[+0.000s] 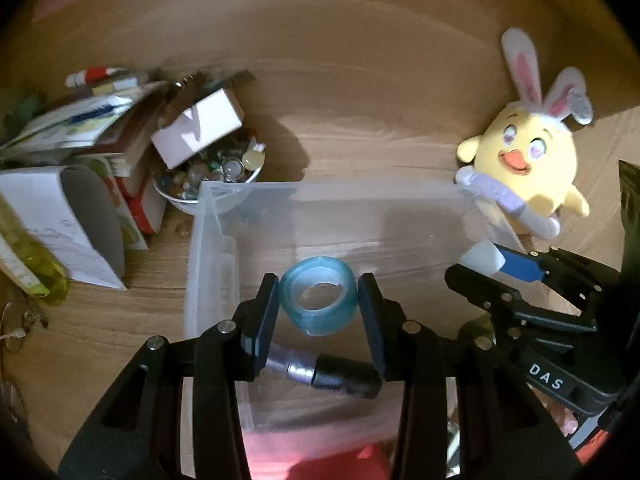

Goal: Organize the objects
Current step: 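Carry both tape rolls over the clear plastic bin, then open both tools to release the tape rolls into the bin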

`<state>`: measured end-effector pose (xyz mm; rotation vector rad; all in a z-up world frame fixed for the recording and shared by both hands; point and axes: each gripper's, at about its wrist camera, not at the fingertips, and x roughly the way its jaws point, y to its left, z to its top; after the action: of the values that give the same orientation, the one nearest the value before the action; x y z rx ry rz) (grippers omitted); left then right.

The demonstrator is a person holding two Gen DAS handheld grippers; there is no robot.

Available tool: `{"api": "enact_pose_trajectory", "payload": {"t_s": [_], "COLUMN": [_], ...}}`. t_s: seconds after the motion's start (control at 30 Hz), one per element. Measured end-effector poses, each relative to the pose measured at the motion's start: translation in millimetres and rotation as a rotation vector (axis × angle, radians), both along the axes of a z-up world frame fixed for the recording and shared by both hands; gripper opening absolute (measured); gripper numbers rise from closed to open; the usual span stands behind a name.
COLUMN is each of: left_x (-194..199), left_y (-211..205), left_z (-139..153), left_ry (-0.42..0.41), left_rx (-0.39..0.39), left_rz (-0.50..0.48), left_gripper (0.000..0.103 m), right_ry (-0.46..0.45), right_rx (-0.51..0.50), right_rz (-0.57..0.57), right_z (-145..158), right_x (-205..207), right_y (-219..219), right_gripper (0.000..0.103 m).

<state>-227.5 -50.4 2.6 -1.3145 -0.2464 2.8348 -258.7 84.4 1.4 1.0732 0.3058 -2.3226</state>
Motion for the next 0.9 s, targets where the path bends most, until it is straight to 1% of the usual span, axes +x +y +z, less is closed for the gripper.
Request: {"api": "enact_pose_trajectory", "payload": {"t_s": [0.17,0.27,0.37,0.5,0.57,0.63,0.67,0.7,0.73,0.8,0.87,0.9], "left_x": [-21,-29,-30,-29,-27,-22,-20,-18,-16,-8,2,6], "left_y": [14,21,23,20,19,18,18,18,19,20,20,19], "left_z": [-12,-20,-25,-24,-21,-17,-15,-13,-10,-2,6,9], "left_ry": [-0.036,-0.062,-0.071,-0.069,-0.064,-0.052,-0.047,-0.040,-0.029,0.007,0.037,0.048], "left_rx": [-0.063,-0.084,-0.091,-0.071,-0.064,-0.049,-0.049,-0.053,-0.065,-0.089,-0.096,-0.093], "left_rz": [-0.020,-0.039,-0.050,-0.052,-0.052,-0.056,-0.056,-0.056,-0.053,-0.044,-0.043,-0.045], "left_gripper": [0.040,0.040,0.040,0.042,0.048,0.051,0.051,0.054,0.061,0.069,0.070,0.071], "right_ry": [-0.017,-0.016,-0.012,-0.005,-0.008,-0.008,-0.006,-0.004,-0.002,0.003,0.016,0.028], "right_rx": [0.054,0.090,0.112,0.136,0.140,0.144,0.146,0.149,0.149,0.142,0.130,0.124], "right_rz": [0.008,0.022,0.031,0.040,0.044,0.047,0.047,0.046,0.045,0.041,0.034,0.029], "right_z": [-11,-15,-17,-19,-21,-21,-21,-21,-20,-17,-12,-8], "right_x": [-10,-12,-11,-11,-10,-8,-7,-6,-4,-2,1,4], "right_y": [-1,-4,-6,-11,-13,-15,-15,-16,-15,-14,-11,-8], "right_gripper": [0.036,0.036,0.036,0.036,0.036,0.036,0.037,0.037,0.038,0.044,0.051,0.053]}}
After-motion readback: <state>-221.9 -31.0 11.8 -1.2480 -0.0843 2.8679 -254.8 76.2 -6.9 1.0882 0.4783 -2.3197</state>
